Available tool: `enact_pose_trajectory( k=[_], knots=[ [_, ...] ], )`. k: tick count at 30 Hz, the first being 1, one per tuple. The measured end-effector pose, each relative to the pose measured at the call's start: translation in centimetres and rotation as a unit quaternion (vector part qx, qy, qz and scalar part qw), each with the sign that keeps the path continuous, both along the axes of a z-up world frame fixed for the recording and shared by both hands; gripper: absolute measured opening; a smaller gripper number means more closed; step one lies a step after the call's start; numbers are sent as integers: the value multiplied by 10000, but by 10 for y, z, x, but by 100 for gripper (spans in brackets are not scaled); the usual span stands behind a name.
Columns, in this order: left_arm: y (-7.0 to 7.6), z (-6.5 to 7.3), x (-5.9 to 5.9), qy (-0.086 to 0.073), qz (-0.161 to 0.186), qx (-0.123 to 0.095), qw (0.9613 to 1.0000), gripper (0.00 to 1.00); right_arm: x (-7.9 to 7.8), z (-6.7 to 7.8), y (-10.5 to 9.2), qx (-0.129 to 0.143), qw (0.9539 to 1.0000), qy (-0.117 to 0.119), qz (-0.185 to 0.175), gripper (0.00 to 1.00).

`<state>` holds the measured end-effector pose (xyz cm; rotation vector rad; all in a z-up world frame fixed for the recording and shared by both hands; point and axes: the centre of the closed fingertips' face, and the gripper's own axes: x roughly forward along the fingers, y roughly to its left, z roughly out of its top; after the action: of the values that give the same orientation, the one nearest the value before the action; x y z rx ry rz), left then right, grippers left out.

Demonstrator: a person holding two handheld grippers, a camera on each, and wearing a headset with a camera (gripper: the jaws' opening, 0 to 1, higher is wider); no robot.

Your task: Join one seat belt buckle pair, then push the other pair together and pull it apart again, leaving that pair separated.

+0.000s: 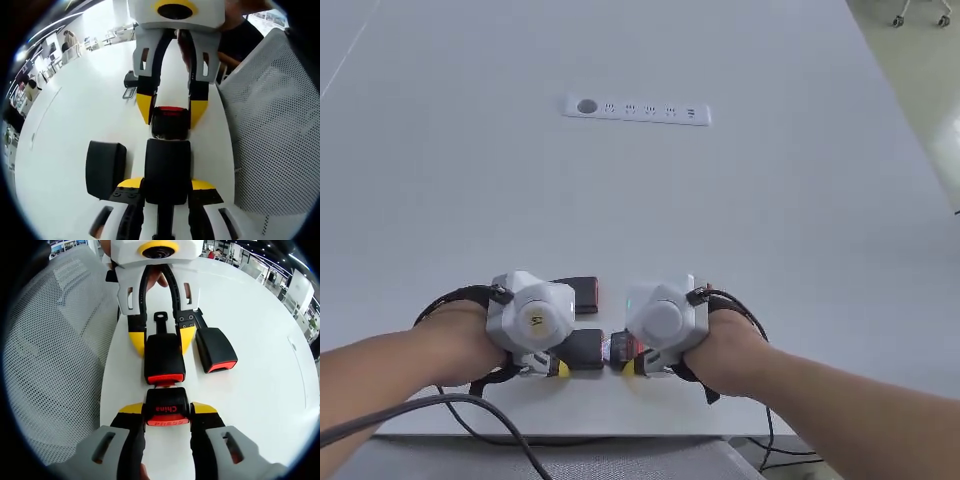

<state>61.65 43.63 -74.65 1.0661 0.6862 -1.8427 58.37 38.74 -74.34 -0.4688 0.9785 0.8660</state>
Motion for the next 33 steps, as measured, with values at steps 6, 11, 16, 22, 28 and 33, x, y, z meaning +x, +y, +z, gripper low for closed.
enact_pose_trajectory(
  k=[6, 11, 16, 22, 28, 33],
  knots=[
    [-1, 10, 4, -40, 82, -118, 9999, 36, 0, 7, 2, 139, 9998, -9, -116, 34],
    [-2, 20, 1, 10, 241, -290, 9993, 38, 5, 22, 5, 228, 9995, -182, -132, 36],
    [-8, 34, -4, 29, 198, -449, 9988, 40, 7, 37, 8, 293, 9992, -239, -130, 35],
    [-25, 54, -4, 74, 202, -738, 9970, 40, 9, 52, 4, 382, 9986, -304, -179, 32],
    [-35, 59, 11, 8, 190, -817, 9965, 41, 10, 50, -21, 335, 9983, -341, -333, 33],
    [-37, 56, 31, -37, 287, -770, 9966, 42, 9, 46, -51, 176, 9984, -356, -391, 34]
  ],
)
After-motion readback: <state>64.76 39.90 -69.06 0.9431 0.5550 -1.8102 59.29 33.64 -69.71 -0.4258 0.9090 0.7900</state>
